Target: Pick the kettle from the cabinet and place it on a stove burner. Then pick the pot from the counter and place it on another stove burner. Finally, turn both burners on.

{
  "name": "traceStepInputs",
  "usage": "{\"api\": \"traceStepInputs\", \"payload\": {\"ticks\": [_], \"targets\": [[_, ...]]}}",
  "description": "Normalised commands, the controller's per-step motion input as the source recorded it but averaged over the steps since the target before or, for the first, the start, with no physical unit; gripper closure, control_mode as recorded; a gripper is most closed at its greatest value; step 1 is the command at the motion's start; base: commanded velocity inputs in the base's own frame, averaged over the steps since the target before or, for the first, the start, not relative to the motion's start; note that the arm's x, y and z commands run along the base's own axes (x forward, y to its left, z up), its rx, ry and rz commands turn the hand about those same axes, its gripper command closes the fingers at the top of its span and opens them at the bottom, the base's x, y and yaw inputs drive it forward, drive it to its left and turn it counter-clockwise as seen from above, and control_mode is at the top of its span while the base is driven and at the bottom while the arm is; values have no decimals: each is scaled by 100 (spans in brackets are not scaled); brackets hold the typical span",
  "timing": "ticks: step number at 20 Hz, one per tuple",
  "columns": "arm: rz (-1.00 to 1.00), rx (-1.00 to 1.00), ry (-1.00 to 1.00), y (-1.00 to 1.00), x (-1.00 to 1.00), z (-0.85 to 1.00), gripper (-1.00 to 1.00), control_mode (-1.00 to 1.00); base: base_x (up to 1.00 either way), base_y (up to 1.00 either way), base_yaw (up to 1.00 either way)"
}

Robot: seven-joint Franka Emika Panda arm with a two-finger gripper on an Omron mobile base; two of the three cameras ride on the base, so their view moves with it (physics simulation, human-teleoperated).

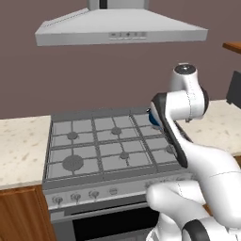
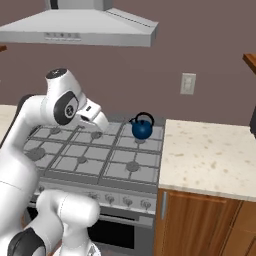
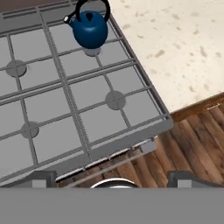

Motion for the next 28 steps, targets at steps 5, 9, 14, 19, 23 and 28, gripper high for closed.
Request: {"api": "traceStepInputs", "payload": {"ticks": [5,9,14,19,23,28], "targets": [[0,0,0,0,0,0,-100,100,-100,30,0],[0,0,0,0,0,0,-100,100,-48,66,2],[0,0,0,0,0,0,-100,100,0,100,7],[0,0,0,0,0,0,-100,100,3,100,6],[0,0,0,0,0,0,-100,100,16,99,7],[0,0,0,0,0,0,-100,100,37,97,5]]}}
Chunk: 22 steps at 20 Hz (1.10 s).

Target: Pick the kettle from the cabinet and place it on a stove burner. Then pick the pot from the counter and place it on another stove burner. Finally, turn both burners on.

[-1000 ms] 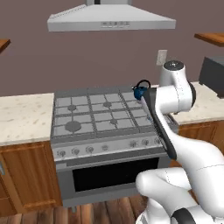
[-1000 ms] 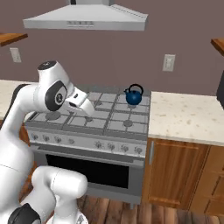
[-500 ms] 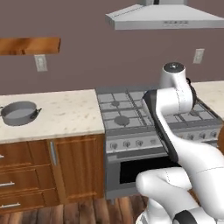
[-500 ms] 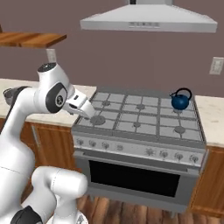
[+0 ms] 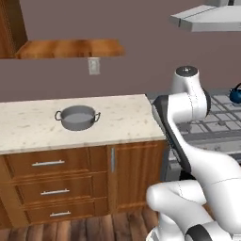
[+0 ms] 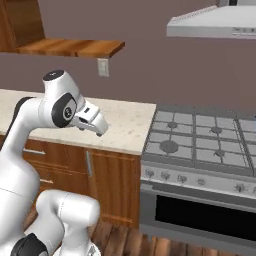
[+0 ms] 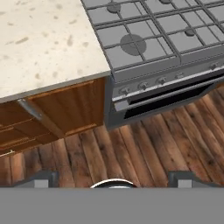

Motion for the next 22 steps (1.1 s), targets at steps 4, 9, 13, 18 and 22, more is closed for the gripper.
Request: {"api": "traceStepInputs", "payload": {"ticks": [4,9,13,18,22], "targets": [[0,0,0,0,0,0,-100,100,51,95,4],[0,0,0,0,0,0,-100,100,58,83,2],[0,0,0,0,0,0,-100,100,54,71,0],[0,0,0,0,0,0,-100,100,32,43,0],[0,0,0,0,0,0,-100,100,31,21,0]]}}
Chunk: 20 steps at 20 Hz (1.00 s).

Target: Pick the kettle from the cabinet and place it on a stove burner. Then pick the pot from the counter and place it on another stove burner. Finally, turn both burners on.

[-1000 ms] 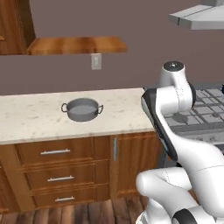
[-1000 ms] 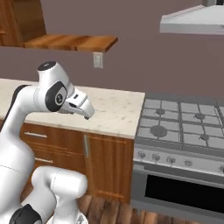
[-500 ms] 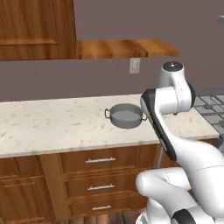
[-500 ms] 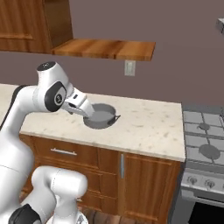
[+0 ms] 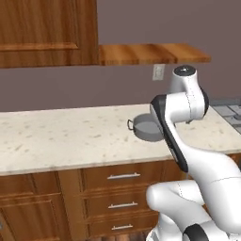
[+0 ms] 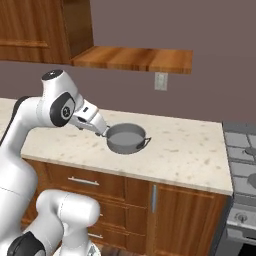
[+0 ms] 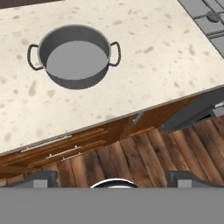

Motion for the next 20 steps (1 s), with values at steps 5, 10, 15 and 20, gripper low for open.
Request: {"api": "traceStepInputs", "payload": {"ticks": [5,10,15,20], "targets": [[0,0,0,0,0,0,-100,100,87,8,0],[0,0,0,0,0,0,-100,100,38,11,0],[-8,1,5,-9,0,-11,-100,-100,0,1,0],[-23,13,15,-38,10,-24,-100,-100,0,0,0]]}}
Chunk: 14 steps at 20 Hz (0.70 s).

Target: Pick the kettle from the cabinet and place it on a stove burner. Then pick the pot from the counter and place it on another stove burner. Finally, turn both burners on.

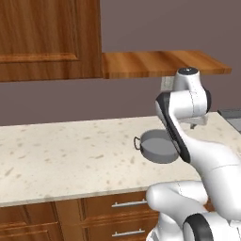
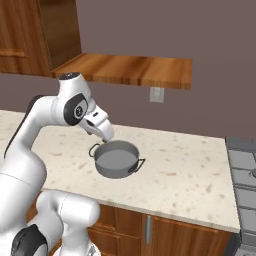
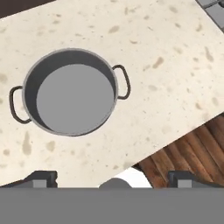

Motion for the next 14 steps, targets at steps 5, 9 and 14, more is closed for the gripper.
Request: {"api": "traceStepInputs", "payload": {"ticks": [5,9,14], "targets": [[-22,12,12,-11,14,-33,-100,-100,0,0,0],[-19,10,2,-5,33,-51,-100,-100,0,0,0],[-5,5,0,-24,27,-52,-100,-100,0,0,0]]}}
